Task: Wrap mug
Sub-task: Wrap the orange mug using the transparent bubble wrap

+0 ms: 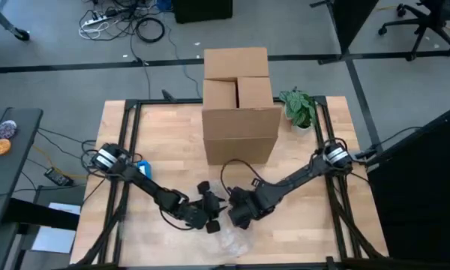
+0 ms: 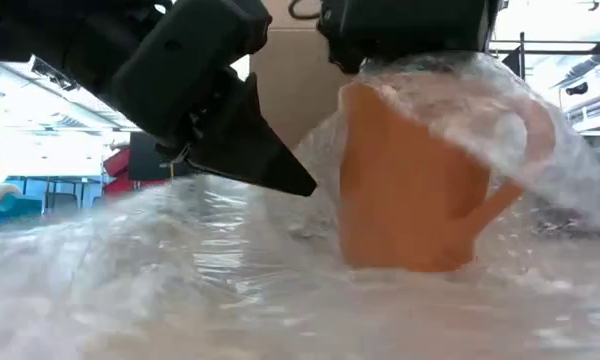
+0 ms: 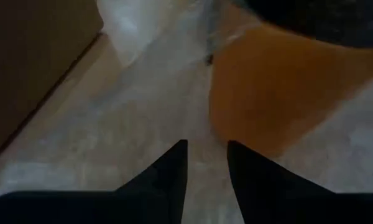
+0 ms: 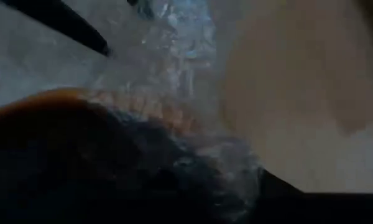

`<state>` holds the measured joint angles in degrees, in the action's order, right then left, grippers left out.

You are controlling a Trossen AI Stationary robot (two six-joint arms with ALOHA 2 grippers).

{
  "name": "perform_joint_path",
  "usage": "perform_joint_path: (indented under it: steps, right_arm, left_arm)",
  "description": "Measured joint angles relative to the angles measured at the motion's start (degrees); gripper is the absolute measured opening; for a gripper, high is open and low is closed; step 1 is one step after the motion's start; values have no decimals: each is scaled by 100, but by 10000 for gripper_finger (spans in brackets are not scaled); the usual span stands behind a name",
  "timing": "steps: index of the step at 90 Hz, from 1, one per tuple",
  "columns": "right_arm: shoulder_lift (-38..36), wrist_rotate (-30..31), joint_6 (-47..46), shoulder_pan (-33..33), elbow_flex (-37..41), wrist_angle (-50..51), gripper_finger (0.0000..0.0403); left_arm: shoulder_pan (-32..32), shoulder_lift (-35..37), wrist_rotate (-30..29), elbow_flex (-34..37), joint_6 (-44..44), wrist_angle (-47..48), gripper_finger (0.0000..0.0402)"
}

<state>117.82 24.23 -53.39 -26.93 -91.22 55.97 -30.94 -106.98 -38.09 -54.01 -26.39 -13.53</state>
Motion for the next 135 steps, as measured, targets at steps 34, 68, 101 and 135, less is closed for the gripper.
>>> perform_joint_path:
  steps: [34, 68, 101, 135]
  right_arm:
    - [48, 3138, 366, -540, 149, 12, 6]
    - [39, 4448, 2300, -645, 1442, -2502, 6]
    - [28, 4721, 6447, -480, 1840, -4698, 6]
    - [28, 4360, 9505, -138, 1858, -4983, 6]
  left_arm:
    - [-509, -192, 133, 1, -862, 839, 99]
    - [-651, -557, 21, -25, -1151, 880, 99]
    - [-647, -388, 354, -84, -966, 1012, 99]
    - [-655, 590, 2481, -857, -957, 2982, 99]
